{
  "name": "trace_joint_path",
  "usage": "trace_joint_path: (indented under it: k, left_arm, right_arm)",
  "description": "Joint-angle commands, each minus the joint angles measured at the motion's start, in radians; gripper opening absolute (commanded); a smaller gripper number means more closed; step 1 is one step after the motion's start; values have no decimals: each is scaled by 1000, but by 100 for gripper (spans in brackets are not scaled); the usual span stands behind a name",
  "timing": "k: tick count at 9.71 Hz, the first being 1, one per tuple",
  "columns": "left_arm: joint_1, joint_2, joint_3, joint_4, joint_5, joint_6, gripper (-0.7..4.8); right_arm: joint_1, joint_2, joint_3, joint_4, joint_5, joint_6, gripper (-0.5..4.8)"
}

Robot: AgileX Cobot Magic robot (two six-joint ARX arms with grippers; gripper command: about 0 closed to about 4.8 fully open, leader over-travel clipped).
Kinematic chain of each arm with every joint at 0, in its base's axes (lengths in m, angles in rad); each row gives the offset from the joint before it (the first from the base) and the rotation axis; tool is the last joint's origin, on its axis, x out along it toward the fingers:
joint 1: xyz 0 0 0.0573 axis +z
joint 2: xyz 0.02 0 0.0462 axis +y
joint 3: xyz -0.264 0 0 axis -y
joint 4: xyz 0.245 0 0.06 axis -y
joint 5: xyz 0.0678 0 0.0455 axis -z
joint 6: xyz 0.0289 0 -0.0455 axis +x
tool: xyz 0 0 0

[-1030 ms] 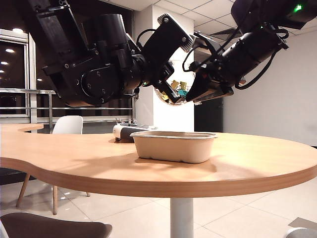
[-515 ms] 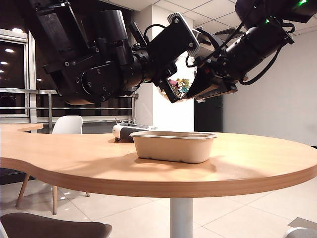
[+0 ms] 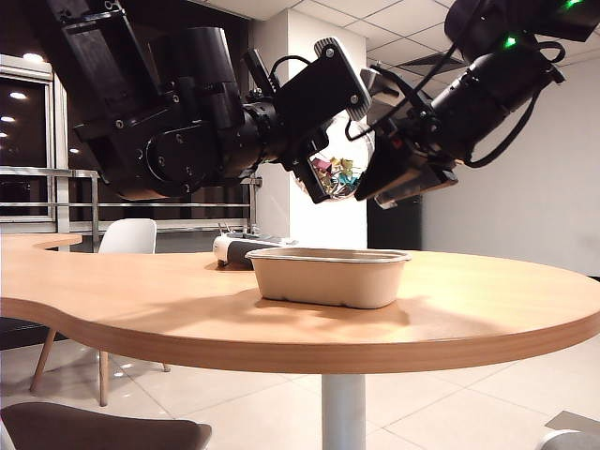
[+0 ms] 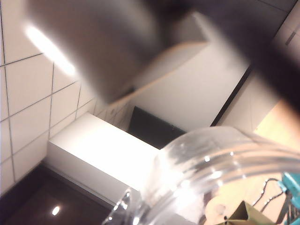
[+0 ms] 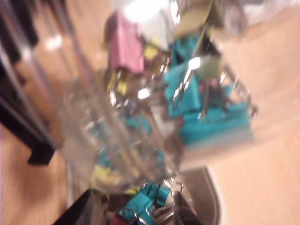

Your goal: Pick up the box filled with clips, pour some clips from it into the rectangular paper box, and then put the clip box back on the table.

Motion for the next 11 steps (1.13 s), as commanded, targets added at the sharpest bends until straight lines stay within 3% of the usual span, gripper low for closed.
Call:
trace_joint_path:
  k: [1,2,3,5,7,11]
  left_arm:
    - [1,-7,3,-3,34,70,-6]
    - [1,-7,3,-42,55,139,-5]
    - [1,-7,3,-42,55,146,-6]
    - [1,-7,3,-41,52,229,-6]
    - [0,-28,3,-39,51,270,-6]
    - [0,-37,2,-25,44,239,-5]
  right_arm:
    - [0,-13,6,-5,39,-21,170]
    - [0,-18,5,-17,157,-17,83]
    - [0,-19,5,-16,153,-17,73]
    - [0,-18,5,43,76,-19,72]
    - [-1,-16,5,143,121,-18,71]
    - [-1,-16,5,82,46,-18,76]
